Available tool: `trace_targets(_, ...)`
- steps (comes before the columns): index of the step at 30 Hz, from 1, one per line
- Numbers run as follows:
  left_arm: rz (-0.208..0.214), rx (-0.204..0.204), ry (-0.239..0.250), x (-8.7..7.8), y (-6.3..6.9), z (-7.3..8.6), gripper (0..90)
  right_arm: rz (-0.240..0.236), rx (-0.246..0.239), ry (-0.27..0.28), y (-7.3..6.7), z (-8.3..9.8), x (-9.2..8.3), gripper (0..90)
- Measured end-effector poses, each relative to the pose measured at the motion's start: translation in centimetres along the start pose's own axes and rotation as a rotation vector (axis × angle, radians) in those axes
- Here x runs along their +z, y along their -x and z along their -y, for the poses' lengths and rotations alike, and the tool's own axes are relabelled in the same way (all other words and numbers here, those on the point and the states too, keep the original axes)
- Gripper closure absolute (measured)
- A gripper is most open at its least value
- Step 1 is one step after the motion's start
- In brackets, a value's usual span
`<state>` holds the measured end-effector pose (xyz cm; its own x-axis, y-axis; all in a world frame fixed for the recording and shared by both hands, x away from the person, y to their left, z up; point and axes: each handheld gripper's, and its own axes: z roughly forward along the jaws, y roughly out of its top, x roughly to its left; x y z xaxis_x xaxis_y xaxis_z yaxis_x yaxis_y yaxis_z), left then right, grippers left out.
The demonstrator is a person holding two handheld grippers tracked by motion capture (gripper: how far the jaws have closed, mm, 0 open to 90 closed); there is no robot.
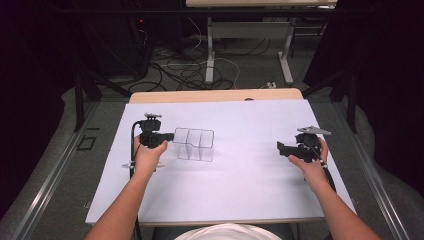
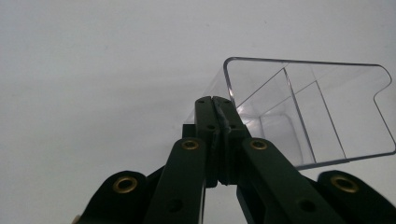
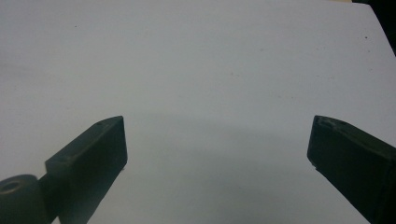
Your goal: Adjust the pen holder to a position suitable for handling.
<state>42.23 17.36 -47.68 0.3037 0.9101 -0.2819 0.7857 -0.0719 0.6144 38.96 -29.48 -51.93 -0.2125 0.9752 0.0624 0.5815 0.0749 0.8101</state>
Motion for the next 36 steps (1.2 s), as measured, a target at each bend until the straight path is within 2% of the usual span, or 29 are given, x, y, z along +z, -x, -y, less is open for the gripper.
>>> trace_targets(7, 0.058, 0.024, -0.031, 0.5, 1.9, 0.2, 90.0, -0.004, -0.001, -0.004, 0.0, 0.0, 0.0, 4.4)
trace_targets(8, 0.053, 0.025, -0.015, 0.8, 2.4, 0.3, 90.0, -0.003, 0.001, -0.003, 0.0, 0.0, 0.0, 4.4)
trace_targets(9, 0.054, 0.031, -0.019, 0.9, 2.7, 0.3, 90.0, -0.003, 0.002, -0.003, 0.0, 0.0, 0.0, 4.4)
trace_targets(10, 0.083, 0.044, -0.043, 1.0, 3.2, 0.3, 90.0, -0.005, 0.002, -0.005, 0.0, 0.0, 0.0, 4.4)
trace_targets(12, 0.078, 0.044, -0.028, 1.3, 3.6, 0.3, 90.0, -0.004, 0.000, -0.006, 0.0, 0.0, 0.1, 4.4)
trace_targets(15, 0.097, 0.063, -0.042, 1.8, 4.8, 0.4, 90.0, -0.005, -0.001, -0.006, 0.0, 0.0, 0.1, 4.4)
trace_targets(19, 0.106, 0.064, -0.041, 2.1, 5.3, 0.4, 90.0, -0.005, -0.002, -0.005, 0.0, 0.0, 0.1, 4.4)
trace_targets(20, 0.108, 0.075, -0.047, 2.1, 5.4, 0.4, 90.0, -0.005, 0.000, -0.007, 0.0, 0.0, 0.1, 4.5)
trace_targets(30, 0.125, 0.087, -0.045, 2.1, 5.5, 0.5, 90.0, -0.006, 0.000, -0.006, 0.0, 0.1, 0.1, 4.7)
trace_targets(34, 0.123, 0.091, -0.037, 1.7, 5.2, 0.5, 89.4, -0.004, 0.008, -0.002, 0.0, 0.0, 0.0, 4.9)
trace_targets(36, 0.115, 0.083, -0.014, 1.3, 4.9, 0.5, 88.3, -0.002, 0.009, -0.004, 0.1, 0.0, 0.1, 5.0)
